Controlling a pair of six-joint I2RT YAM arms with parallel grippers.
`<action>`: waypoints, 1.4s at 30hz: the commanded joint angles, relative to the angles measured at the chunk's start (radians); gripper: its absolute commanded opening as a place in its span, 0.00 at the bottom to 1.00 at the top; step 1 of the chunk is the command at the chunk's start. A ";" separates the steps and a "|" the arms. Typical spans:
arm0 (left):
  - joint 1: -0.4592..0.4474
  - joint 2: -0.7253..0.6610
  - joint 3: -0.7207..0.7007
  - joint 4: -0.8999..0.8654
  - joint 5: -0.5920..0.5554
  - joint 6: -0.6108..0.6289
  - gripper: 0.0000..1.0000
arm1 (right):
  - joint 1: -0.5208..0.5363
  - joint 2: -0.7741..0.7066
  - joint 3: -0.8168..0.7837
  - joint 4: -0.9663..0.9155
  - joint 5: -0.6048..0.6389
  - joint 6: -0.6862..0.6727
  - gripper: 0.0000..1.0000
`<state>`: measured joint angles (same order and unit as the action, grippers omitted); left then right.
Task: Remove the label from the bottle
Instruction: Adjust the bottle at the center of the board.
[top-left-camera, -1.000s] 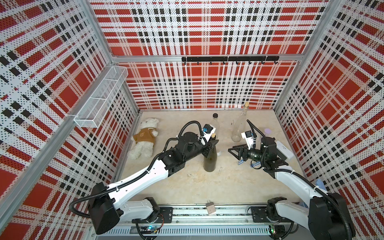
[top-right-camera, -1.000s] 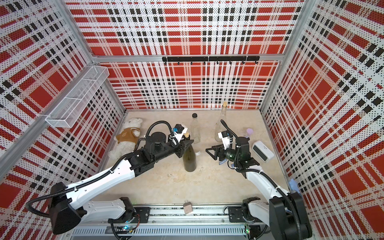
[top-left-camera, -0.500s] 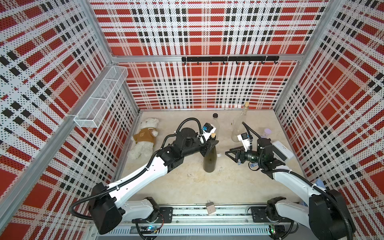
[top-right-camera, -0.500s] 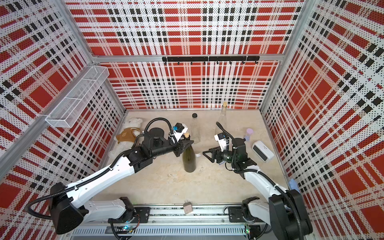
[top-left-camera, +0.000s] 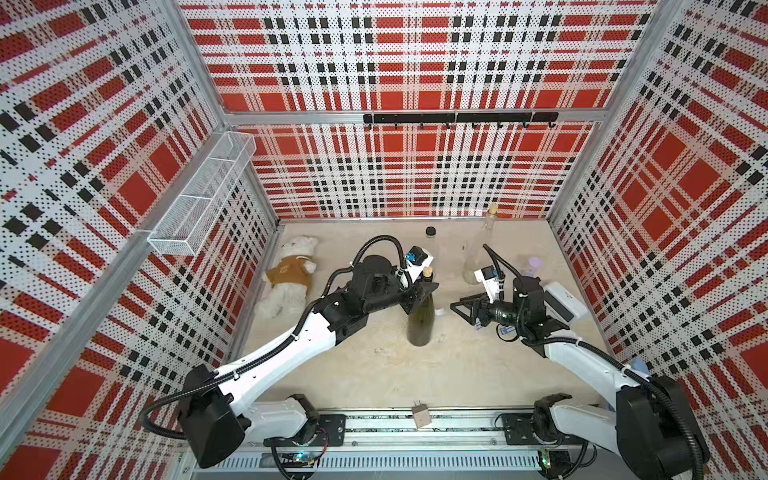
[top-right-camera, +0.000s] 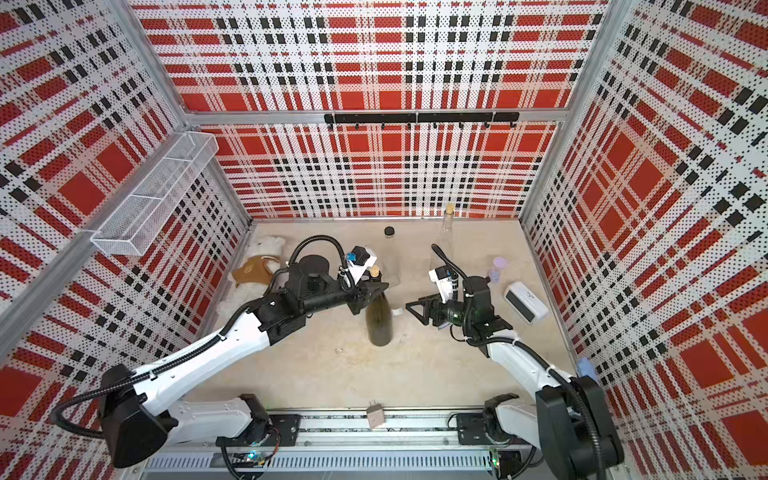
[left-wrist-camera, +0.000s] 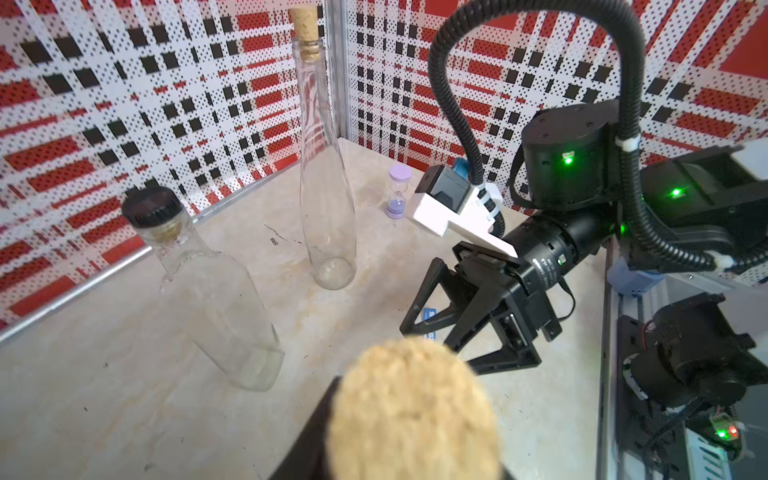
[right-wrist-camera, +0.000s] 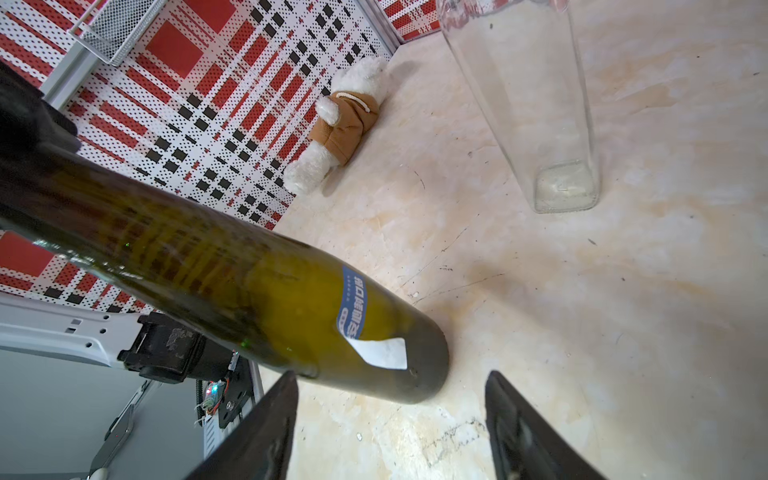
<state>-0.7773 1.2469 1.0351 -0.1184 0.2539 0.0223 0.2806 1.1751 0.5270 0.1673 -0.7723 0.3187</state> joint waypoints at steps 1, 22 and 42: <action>0.001 -0.015 -0.009 -0.032 -0.024 -0.028 0.48 | 0.005 -0.007 0.007 0.019 0.012 -0.032 0.72; -0.036 -0.330 -0.164 0.024 -0.463 -0.291 0.92 | 0.004 -0.040 -0.001 -0.013 0.036 -0.050 0.72; -0.183 -0.248 -0.158 0.038 -0.497 -0.211 0.99 | 0.005 -0.025 0.016 0.002 0.041 -0.046 0.71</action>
<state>-0.9592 0.9890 0.8700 -0.0956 -0.2222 -0.1932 0.2813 1.1637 0.5270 0.1310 -0.7380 0.2958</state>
